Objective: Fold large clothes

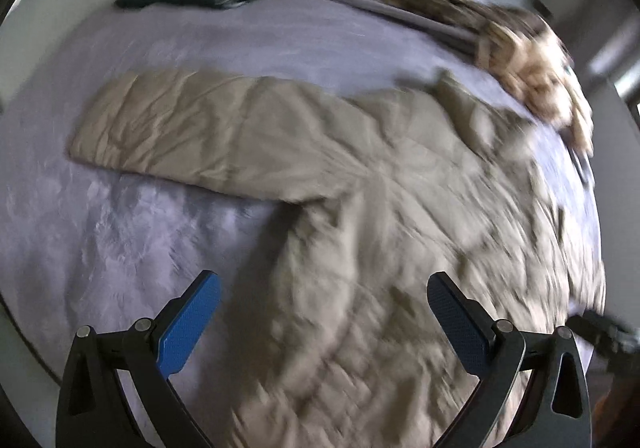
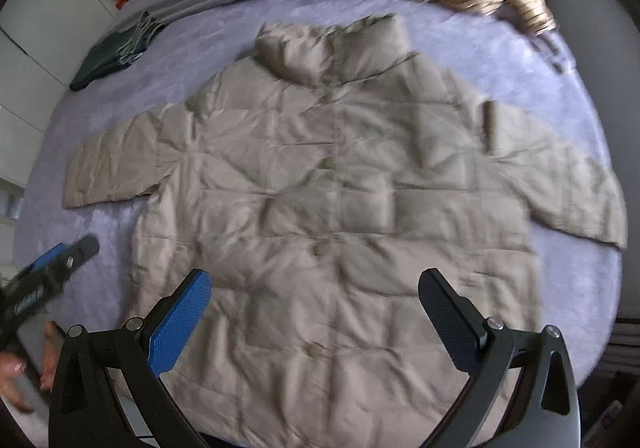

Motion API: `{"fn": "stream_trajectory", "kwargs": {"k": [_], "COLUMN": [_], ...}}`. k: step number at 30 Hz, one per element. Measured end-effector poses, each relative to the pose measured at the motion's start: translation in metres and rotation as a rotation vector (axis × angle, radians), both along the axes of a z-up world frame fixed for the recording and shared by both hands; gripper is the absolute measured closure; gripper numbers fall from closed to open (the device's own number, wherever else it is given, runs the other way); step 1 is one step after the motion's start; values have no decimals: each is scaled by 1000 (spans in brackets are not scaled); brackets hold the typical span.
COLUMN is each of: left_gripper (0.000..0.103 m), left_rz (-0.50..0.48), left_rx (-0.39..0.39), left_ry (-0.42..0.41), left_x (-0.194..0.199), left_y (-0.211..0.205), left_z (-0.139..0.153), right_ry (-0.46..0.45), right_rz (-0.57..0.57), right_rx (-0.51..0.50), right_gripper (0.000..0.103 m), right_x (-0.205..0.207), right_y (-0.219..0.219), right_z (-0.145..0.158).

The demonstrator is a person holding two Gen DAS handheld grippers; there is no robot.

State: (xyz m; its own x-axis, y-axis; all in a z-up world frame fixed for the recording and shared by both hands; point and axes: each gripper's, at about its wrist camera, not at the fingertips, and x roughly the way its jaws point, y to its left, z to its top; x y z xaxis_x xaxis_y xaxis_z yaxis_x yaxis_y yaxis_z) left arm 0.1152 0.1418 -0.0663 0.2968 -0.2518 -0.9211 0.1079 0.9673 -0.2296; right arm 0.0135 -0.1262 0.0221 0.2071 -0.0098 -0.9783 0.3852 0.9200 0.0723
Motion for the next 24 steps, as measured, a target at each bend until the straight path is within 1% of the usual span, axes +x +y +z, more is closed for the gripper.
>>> {"fn": "stream_trajectory", "kwargs": {"k": [3,5,6,8,9,10,11,13,15,17,18,19,20,21,22,23,24], "left_gripper": [0,0,0,0,0,0,0,0,0,0,4,9,34,71,88,95,95], "left_rz": [105,169,213,259,278,286,291,312,351,385,403,418,424,415,403,409,424], "left_rx": [-84,-164,-208,-284,-323,-342,-355,-350,-367,-357,-338,-322,-319,-338,-383,-432,-428], "left_ry": [30,45,62,86,93,95,94,84,53,17,-4,-16,-14,5,20,24,14], "left_x": [34,52,63,78,87,95,106,124,142,159,168,177,186,196,203,208,209], "left_y": [40,64,78,94,102,107,112,122,136,149,156,161,166,172,176,181,183], "left_z": [-35,-58,-72,-90,-100,-107,-115,-122,-124,-125,-125,-127,-130,-136,-141,-144,-142], "right_ry": [14,24,43,85,90,84,80,70,66,43,26,11,-3,-17,-33,-48,-64], "right_rz": [19,44,71,122,131,135,132,119,109,105,102,99,96,92,89,91,91], "right_rx": [109,153,165,148,141,149,161,189,201,206,209,214,219,224,235,248,261], "right_gripper": [0,0,0,0,0,0,0,0,0,0,0,0,0,0,0,0,0], "right_x": [22,33,41,54,59,64,67,75,83,92,97,101,106,111,117,125,133], "right_y": [16,28,37,54,61,66,68,72,73,75,75,76,76,77,78,80,82], "right_z": [-32,-48,-58,-76,-82,-89,-93,-104,-113,-120,-122,-123,-125,-126,-128,-130,-132]}}
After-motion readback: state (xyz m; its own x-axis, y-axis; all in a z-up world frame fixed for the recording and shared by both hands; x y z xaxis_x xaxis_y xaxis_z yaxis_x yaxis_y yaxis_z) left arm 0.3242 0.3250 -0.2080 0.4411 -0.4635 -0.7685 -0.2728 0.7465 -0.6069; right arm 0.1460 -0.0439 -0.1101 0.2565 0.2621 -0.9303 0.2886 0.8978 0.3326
